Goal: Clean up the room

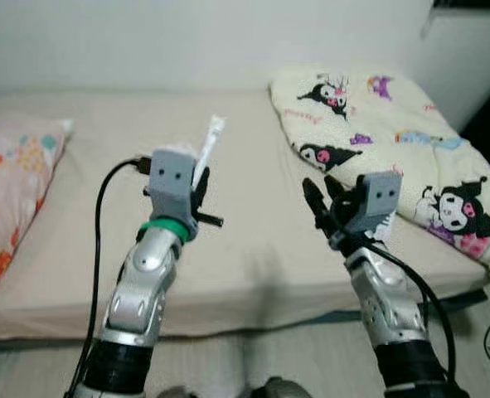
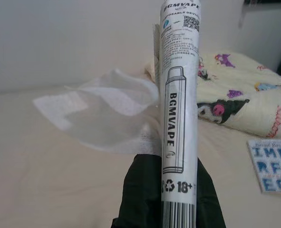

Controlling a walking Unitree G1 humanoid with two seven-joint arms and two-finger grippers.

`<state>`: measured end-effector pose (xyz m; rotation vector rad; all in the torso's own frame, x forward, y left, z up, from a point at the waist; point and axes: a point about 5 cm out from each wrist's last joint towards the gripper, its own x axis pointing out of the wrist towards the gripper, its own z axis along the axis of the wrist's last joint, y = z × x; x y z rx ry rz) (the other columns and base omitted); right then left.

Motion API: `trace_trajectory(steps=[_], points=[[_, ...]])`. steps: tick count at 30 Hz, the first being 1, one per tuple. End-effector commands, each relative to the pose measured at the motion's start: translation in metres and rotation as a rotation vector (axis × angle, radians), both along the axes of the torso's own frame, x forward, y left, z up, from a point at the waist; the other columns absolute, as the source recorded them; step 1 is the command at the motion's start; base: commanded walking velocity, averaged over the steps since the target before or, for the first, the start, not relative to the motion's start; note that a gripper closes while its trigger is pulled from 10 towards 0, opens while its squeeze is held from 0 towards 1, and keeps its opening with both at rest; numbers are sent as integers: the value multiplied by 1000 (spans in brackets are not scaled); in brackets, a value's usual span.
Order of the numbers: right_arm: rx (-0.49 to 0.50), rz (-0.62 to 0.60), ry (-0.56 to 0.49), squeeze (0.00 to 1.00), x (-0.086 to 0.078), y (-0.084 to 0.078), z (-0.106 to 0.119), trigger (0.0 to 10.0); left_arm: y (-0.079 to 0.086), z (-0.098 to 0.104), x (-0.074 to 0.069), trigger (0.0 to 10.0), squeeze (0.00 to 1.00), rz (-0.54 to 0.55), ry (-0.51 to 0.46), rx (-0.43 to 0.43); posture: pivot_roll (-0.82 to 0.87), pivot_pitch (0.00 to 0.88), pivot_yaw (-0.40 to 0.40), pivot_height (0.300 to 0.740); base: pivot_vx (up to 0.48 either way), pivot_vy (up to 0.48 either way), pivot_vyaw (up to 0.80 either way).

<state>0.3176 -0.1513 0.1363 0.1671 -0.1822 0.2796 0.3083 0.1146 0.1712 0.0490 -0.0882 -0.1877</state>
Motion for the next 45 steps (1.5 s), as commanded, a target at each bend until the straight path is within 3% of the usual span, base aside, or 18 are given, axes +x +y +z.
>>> trace_trajectory(steps=[1, 35, 45], points=[[-1, 1, 9, 0, -1, 1, -3, 10000, 2, -2, -1, 10000, 0, 3, 8, 1, -53, 0, -4, 735, 0, 401, 0], [-5, -25, 17, 0, 1, -1, -6, 10000, 1, -3, 0, 10000, 0, -3, 10, 0, -52, 5, 2, 735, 0, 392, 0], [4, -31, 29, 0, 2, -2, -7, 10000, -1, -2, -1, 10000, 0, -14, 4, -12, -53, 2, 2, 735, 0, 88, -315]])
